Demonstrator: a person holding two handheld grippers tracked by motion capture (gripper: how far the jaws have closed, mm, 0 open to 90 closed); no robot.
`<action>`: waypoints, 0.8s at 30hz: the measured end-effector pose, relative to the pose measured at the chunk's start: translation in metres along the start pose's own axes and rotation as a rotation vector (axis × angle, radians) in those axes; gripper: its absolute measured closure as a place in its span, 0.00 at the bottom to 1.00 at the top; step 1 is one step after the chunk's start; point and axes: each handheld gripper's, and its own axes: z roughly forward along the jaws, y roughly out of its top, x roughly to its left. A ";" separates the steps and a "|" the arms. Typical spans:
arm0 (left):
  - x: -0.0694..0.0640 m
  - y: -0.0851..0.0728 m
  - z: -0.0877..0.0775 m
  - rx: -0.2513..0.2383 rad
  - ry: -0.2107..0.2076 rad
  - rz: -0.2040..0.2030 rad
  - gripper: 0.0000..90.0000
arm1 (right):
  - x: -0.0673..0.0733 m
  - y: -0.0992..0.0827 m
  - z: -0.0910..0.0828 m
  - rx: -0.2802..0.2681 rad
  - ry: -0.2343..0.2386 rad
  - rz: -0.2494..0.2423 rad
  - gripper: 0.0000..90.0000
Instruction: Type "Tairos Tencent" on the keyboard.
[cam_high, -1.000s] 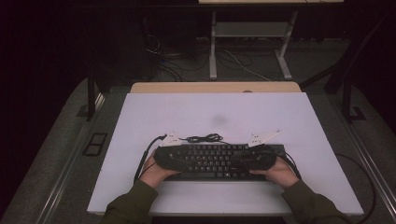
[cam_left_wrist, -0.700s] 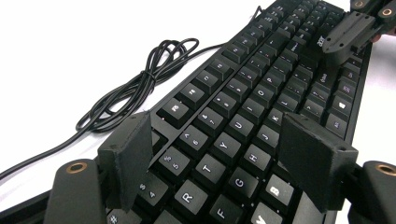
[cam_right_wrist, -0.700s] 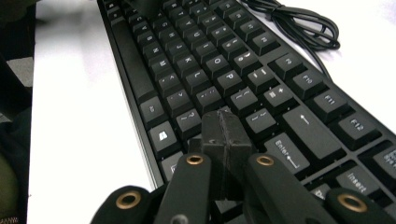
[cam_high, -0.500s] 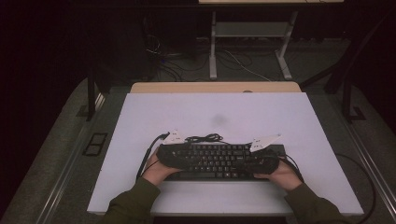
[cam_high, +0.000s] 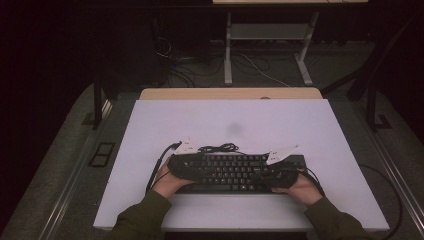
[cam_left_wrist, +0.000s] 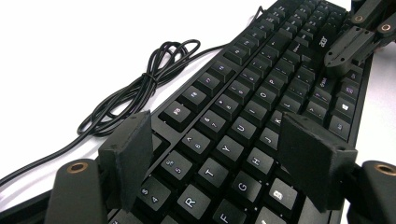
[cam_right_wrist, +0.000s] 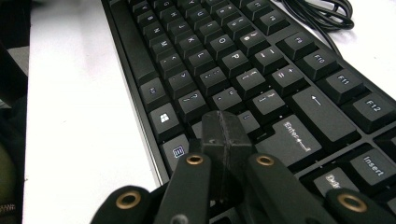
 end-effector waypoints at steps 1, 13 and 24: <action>0.000 0.000 0.000 0.000 -0.001 0.001 0.30 | 0.000 0.000 0.000 0.000 -0.001 0.001 0.99; 0.004 0.000 -0.003 0.007 0.001 -0.001 0.57 | 0.000 -0.001 0.000 -0.003 0.000 0.000 1.00; 0.006 -0.001 -0.002 0.043 -0.027 -0.008 0.96 | 0.000 -0.001 0.000 -0.002 -0.004 -0.001 1.00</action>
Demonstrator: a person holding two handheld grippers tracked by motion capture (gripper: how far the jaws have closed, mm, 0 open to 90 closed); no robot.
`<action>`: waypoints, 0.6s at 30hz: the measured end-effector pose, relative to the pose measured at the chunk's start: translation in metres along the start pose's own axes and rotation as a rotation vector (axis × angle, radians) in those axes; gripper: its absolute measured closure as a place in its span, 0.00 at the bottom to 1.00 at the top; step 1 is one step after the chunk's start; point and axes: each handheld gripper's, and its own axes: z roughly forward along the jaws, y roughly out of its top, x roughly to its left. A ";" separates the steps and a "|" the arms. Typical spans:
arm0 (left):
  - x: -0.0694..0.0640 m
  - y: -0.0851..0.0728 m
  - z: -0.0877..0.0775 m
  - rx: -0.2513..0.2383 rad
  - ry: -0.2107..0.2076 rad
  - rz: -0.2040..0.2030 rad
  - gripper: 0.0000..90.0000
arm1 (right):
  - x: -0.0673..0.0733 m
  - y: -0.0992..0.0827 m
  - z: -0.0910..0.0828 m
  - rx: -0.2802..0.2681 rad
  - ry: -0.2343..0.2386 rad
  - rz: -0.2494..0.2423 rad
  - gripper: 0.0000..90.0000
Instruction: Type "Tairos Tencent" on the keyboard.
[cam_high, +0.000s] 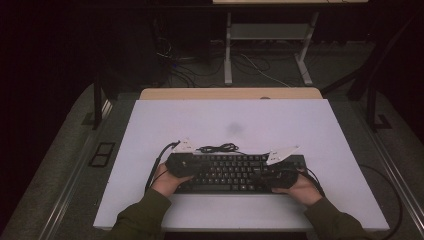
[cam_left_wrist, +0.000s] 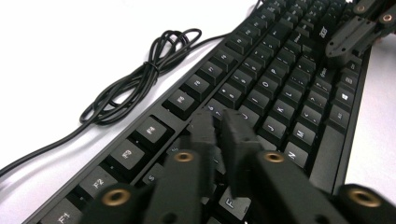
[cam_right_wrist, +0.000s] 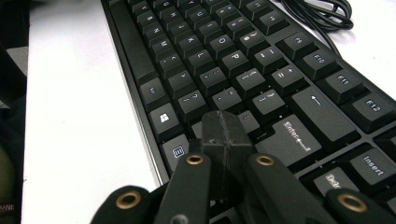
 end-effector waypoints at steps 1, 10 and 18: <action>0.000 0.000 0.000 0.005 -0.002 0.002 0.98 | 0.000 0.000 0.000 0.000 0.000 0.000 1.00; 0.000 0.000 0.002 0.025 -0.014 -0.001 0.99 | 0.000 0.000 0.000 0.000 -0.001 0.001 1.00; 0.001 -0.002 0.006 0.061 -0.023 0.016 0.99 | 0.000 0.000 0.000 0.000 -0.002 0.000 1.00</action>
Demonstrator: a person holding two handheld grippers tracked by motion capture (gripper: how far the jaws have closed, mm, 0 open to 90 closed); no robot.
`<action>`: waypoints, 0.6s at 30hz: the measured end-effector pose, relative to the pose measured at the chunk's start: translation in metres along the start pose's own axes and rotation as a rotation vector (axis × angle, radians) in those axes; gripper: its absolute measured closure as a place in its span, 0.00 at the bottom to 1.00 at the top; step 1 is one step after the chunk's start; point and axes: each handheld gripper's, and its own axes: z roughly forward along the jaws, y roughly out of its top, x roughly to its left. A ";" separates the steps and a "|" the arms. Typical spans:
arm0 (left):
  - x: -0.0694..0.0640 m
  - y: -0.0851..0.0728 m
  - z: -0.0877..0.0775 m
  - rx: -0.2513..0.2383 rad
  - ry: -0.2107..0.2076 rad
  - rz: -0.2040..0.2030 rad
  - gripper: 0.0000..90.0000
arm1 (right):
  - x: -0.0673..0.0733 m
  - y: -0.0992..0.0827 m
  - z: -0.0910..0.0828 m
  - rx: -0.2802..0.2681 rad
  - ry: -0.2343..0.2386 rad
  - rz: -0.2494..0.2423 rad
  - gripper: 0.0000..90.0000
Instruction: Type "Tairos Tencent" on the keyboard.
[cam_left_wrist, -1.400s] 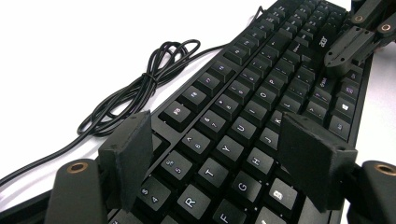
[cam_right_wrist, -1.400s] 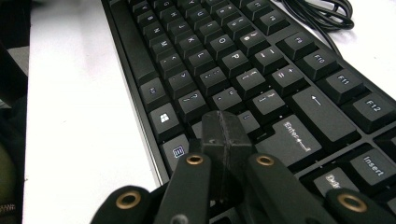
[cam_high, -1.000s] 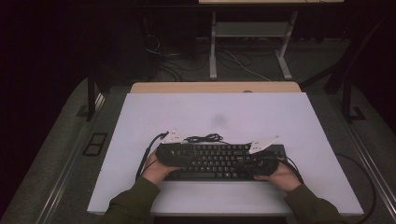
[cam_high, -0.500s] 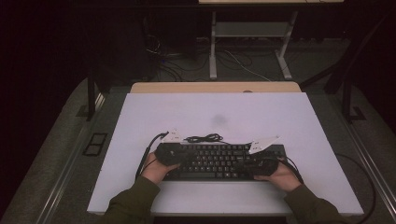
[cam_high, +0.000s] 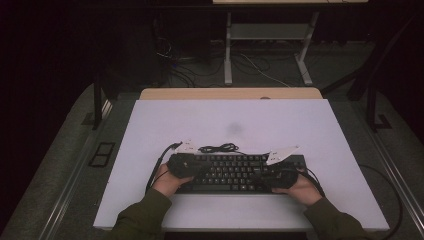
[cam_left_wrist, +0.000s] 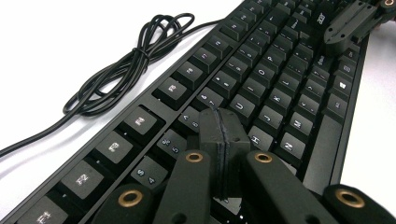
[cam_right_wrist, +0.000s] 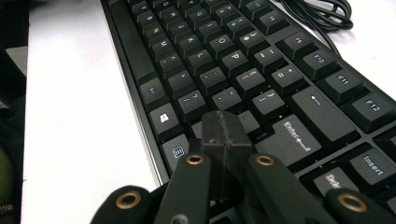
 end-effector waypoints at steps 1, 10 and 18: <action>0.000 -0.001 0.000 -0.002 -0.004 -0.003 0.99 | 0.000 0.000 0.000 0.000 0.000 0.001 1.00; -0.001 0.001 -0.003 -0.016 -0.004 -0.012 0.99 | 0.000 0.000 0.000 -0.002 -0.002 0.000 1.00; -0.002 0.003 -0.007 -0.047 0.002 -0.018 0.95 | 0.000 0.000 0.000 -0.002 -0.002 0.000 1.00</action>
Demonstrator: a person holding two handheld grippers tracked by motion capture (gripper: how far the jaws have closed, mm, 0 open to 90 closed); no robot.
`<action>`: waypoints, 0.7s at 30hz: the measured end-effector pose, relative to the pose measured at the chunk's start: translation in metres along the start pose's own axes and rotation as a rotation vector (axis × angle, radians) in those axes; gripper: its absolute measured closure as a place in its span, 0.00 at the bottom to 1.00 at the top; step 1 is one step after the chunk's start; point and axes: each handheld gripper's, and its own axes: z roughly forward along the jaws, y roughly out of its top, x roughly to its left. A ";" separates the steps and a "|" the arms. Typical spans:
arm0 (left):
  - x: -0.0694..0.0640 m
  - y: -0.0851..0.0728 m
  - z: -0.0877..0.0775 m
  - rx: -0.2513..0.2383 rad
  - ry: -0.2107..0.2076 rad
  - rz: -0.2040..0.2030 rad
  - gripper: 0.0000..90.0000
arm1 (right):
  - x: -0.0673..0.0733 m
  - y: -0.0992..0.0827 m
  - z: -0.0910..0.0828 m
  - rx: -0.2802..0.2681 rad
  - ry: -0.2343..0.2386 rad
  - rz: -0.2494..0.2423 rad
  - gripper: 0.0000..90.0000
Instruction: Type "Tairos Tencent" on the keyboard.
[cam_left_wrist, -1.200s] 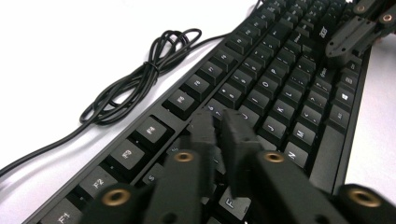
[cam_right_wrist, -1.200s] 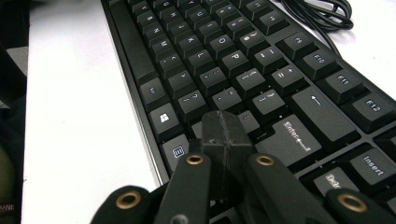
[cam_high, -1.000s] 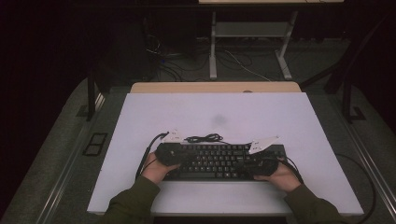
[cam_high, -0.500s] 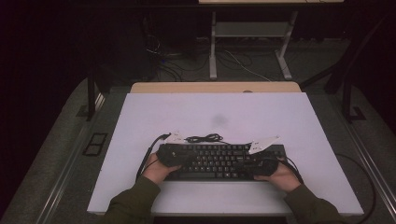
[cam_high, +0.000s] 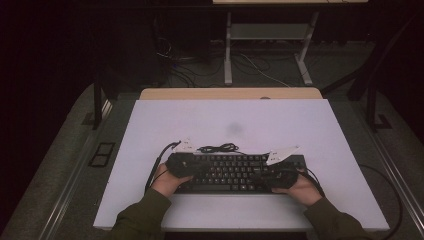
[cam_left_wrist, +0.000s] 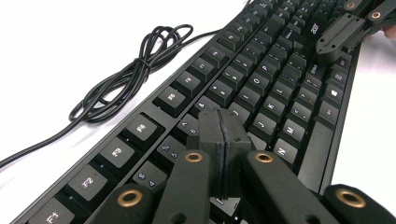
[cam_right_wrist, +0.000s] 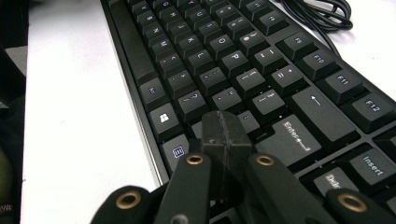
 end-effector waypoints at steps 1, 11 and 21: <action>0.000 0.000 0.000 -0.006 0.004 0.002 0.89 | 0.000 0.000 0.000 0.000 0.000 0.001 1.00; 0.000 0.001 0.001 -0.038 0.055 -0.024 0.36 | 0.000 0.000 0.000 0.000 -0.001 -0.002 1.00; 0.000 0.000 0.002 -0.037 0.059 -0.024 0.29 | 0.000 0.000 -0.001 0.001 -0.001 -0.004 1.00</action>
